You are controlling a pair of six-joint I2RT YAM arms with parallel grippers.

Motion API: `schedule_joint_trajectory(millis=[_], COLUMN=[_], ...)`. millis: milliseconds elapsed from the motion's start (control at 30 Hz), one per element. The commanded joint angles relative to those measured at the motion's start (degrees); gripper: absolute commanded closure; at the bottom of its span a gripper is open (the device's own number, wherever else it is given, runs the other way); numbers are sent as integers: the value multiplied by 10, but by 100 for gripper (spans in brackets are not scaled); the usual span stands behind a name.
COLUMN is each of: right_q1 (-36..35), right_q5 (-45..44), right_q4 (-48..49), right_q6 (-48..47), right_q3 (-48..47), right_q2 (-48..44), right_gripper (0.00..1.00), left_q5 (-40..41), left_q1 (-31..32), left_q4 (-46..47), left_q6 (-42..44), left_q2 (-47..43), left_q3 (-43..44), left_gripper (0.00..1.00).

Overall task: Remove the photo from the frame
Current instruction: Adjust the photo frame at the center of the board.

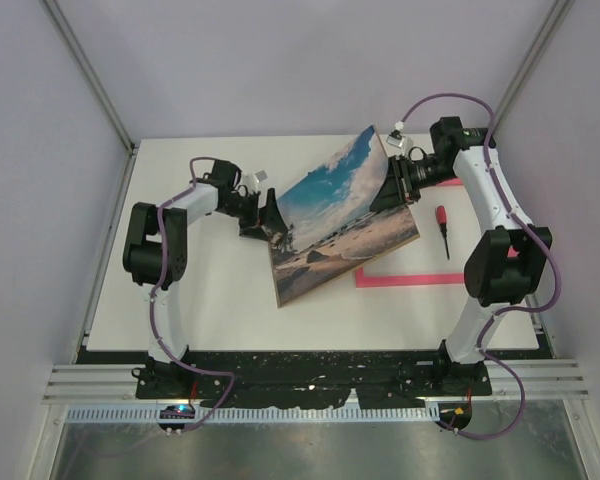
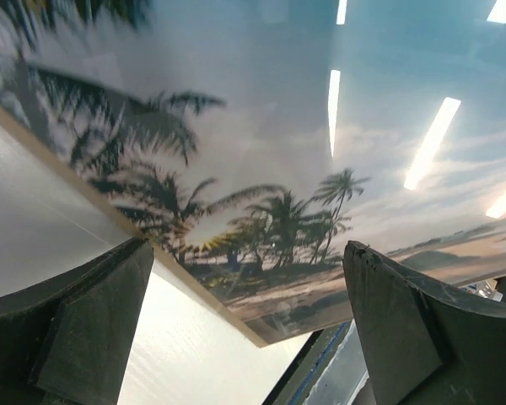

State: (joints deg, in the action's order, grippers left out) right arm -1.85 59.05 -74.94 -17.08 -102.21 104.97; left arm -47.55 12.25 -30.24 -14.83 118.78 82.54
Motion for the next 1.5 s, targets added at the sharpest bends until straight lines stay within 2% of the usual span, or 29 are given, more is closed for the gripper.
schedule_joint_trajectory(millis=[0, 67, 200, 433, 600, 867, 1167, 1467], right_q1=[-31, -35, -34, -19, -5, 7, 11, -14], right_q5=[16, 13, -16, -25, -10, -24, 10, -5], right_q4=[23, 23, 30, 46, 46, 56, 36, 36], right_q6=[19, 21, 21, 38, 51, 53, 53, 55], right_q3=[-24, -29, -26, -8, -34, -26, -47, -40], right_q2=[-33, -32, -42, -57, -62, -68, -65, -66], right_gripper=[73, 75, 92, 92, 92, 92, 92, 92], left_q5=[-4, -4, 1, -6, 39, 28, 48, 27], left_q1=[3, 2, 1, -18, -28, -30, -7, 11], left_q4=[19, 18, 12, 12, 4, 2, 17, 71], left_q6=[-4, -2, 4, 16, 31, 31, 6, -30], left_q2=[-12, -12, -16, -57, -82, -73, -32, -40], left_q3=[2, 2, 2, -9, -17, -12, -2, -20], left_gripper=[0, 0, 0, 0, 0, 0, 0, 1])
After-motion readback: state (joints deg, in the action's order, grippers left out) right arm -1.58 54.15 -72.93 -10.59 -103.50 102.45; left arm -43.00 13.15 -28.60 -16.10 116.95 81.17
